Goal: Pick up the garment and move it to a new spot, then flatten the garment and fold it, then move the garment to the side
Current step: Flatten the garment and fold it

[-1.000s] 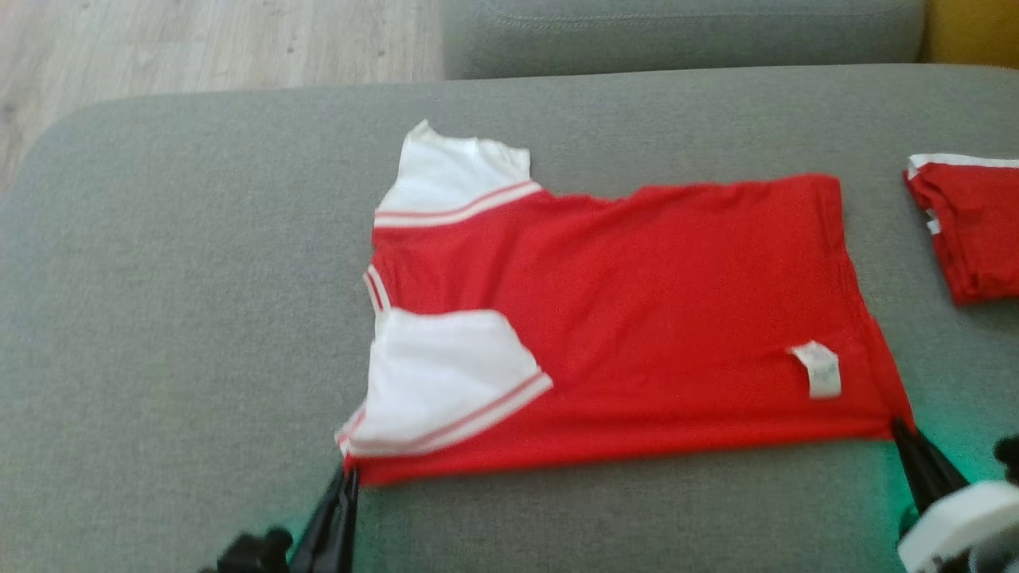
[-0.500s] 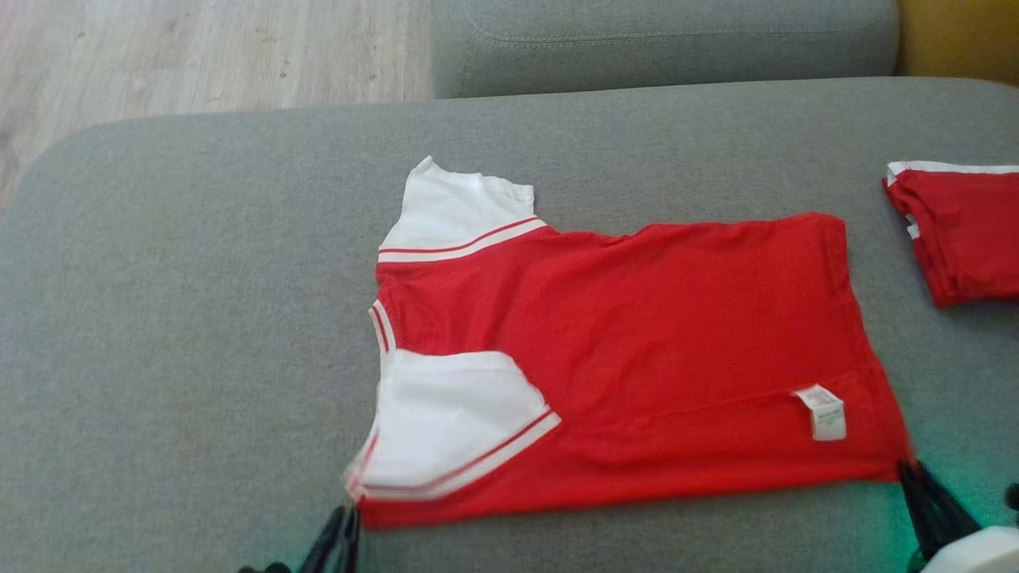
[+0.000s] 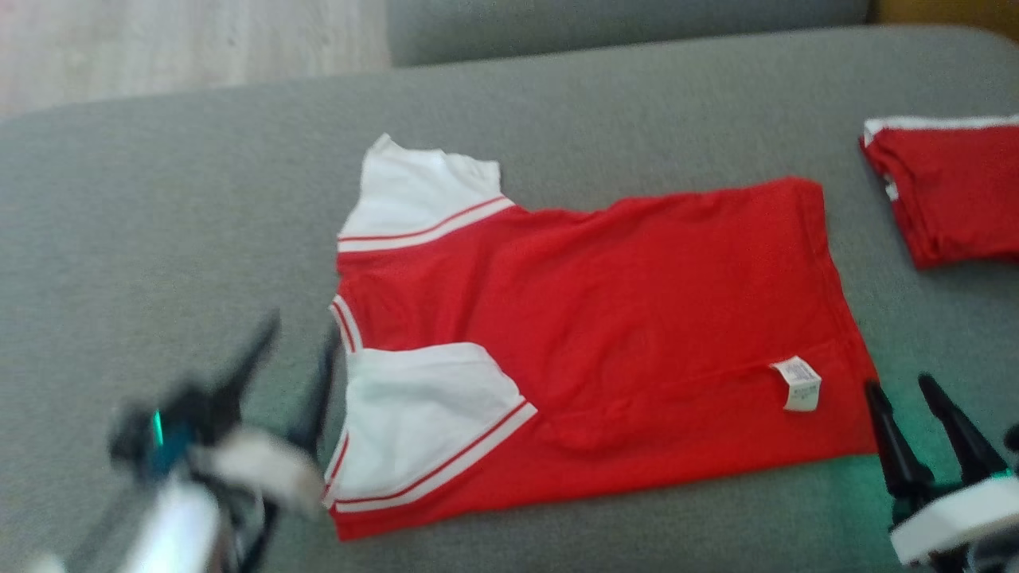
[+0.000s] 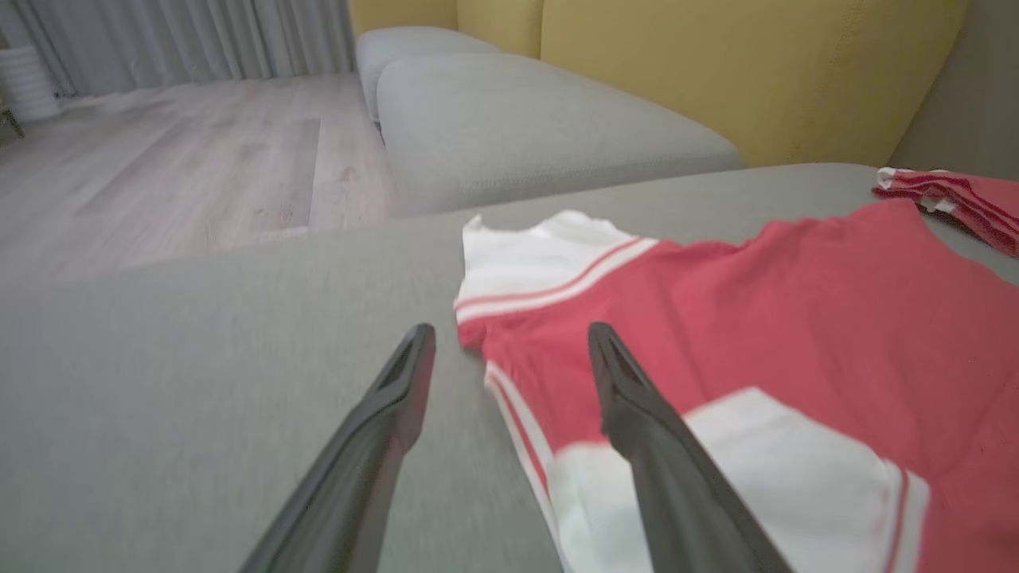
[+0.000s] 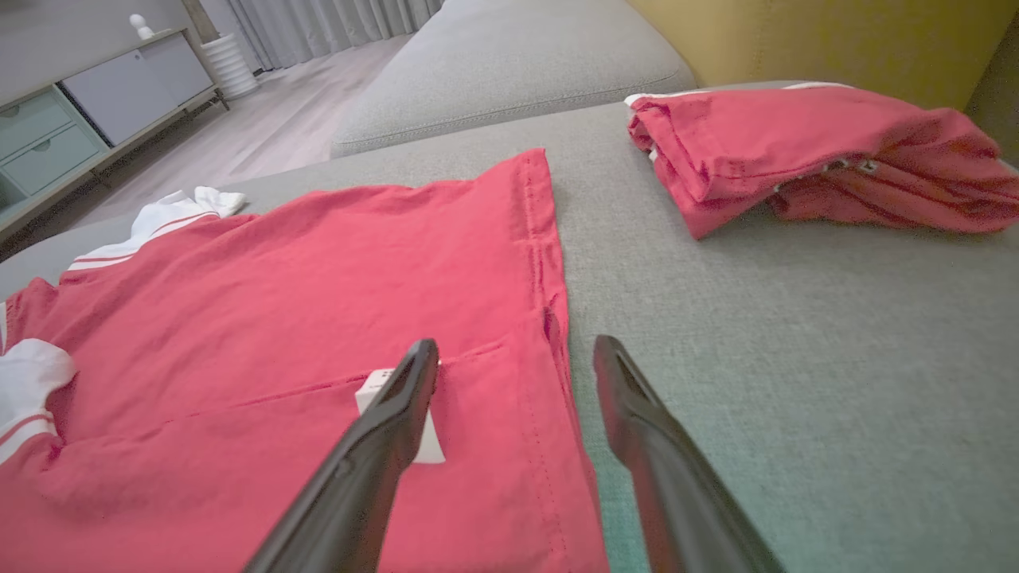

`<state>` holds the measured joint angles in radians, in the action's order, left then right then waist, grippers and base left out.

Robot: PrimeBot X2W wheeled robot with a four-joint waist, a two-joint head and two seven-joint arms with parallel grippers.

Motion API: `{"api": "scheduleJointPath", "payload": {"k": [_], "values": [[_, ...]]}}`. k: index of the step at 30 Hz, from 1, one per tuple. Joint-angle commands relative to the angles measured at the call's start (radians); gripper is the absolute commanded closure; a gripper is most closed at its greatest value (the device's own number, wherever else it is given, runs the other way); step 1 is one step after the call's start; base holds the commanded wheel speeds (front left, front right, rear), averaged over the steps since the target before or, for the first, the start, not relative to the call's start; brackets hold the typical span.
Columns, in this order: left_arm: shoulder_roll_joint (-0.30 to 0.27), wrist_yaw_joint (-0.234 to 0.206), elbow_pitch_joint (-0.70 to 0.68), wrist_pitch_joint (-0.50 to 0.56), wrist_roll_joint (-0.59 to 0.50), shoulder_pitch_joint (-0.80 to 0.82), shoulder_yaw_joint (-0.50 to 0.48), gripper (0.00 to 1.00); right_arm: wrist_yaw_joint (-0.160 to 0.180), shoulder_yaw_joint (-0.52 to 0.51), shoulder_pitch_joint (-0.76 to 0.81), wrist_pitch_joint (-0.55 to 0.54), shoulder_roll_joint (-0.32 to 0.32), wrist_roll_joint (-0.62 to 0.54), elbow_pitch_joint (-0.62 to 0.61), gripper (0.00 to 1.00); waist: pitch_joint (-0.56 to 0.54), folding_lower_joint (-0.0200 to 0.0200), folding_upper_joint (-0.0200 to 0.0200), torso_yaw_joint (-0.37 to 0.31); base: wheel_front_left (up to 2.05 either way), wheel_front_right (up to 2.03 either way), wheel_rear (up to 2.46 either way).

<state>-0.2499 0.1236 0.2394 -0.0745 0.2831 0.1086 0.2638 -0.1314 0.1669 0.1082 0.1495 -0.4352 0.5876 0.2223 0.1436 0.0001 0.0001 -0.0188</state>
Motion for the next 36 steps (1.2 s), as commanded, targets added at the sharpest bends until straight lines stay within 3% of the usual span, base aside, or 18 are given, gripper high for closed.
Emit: {"api": "scheduleJointPath", "payload": {"k": [1, 7, 13, 20, 26, 33, 34, 35, 36], "values": [[-0.033, 0.003, -0.045, 0.019, 0.007, 0.084, -0.025, 0.00, 0.001, 0.016, -0.035, 0.009, -0.023, -0.010, -0.037, 0.00, 0.039, -0.0001, -0.0001, -0.027, 0.00, 0.00, 0.00], [-0.198, 0.007, -0.095, 0.237, 0.126, 0.422, 0.132, 0.00, 0.001, 0.043, -0.105, -0.005, -0.014, -0.036, -0.107, 0.00, 0.146, -0.0001, -0.0001, -0.091, 0.00, 0.00, 0.00], [-0.320, 0.007, 0.010, 0.464, 0.279, 0.725, 0.278, 0.00, 0.001, 0.078, -0.161, -0.007, 0.006, -0.026, -0.137, 0.00, 0.237, -0.0001, -0.0001, -0.156, 0.00, 0.00, 0.00], [-0.355, 0.007, 0.215, 0.705, 0.382, 0.923, 0.329, 0.00, 0.001, 0.107, -0.204, 0.011, 0.016, -0.022, -0.128, 0.00, 0.318, -0.0001, -0.0001, -0.218, 0.00, 0.00, 0.00], [-0.385, 0.007, 0.320, 0.768, 0.372, 0.994, 0.343, 0.00, 0.001, 0.128, -0.234, 0.031, 0.028, -0.020, -0.113, 0.00, 0.358, -0.0001, -0.0001, -0.258, 0.00, 0.00, 0.00], [-0.421, 0.007, 0.349, 0.837, 0.404, 0.988, 0.388, 0.00, 0.001, 0.135, -0.245, 0.057, 0.036, -0.012, -0.077, 0.00, 0.363, -0.0001, -0.0001, -0.286, 0.00, 0.00, 0.00], [-0.426, 0.007, 0.349, 0.843, 0.410, 0.987, 0.391, 0.02, 0.001, 0.134, -0.246, 0.059, 0.037, -0.012, -0.074, 0.00, 0.362, -0.0001, -0.0001, -0.288, 0.00, 0.00, 0.00], [-0.428, 0.007, 0.349, 0.849, 0.418, 0.986, 0.392, 0.21, 0.001, 0.132, -0.245, 0.061, 0.037, -0.012, -0.071, 0.00, 0.361, -0.0001, -0.0001, -0.289, 0.00, 0.00, 0.00], [-0.428, 0.007, 0.348, 0.856, 0.426, 0.984, 0.392, 0.53, 0.001, 0.131, -0.245, 0.063, 0.037, -0.011, -0.068, 0.00, 0.359, -0.0001, -0.0001, -0.289, 0.00, 0.00, 0.00]]}}
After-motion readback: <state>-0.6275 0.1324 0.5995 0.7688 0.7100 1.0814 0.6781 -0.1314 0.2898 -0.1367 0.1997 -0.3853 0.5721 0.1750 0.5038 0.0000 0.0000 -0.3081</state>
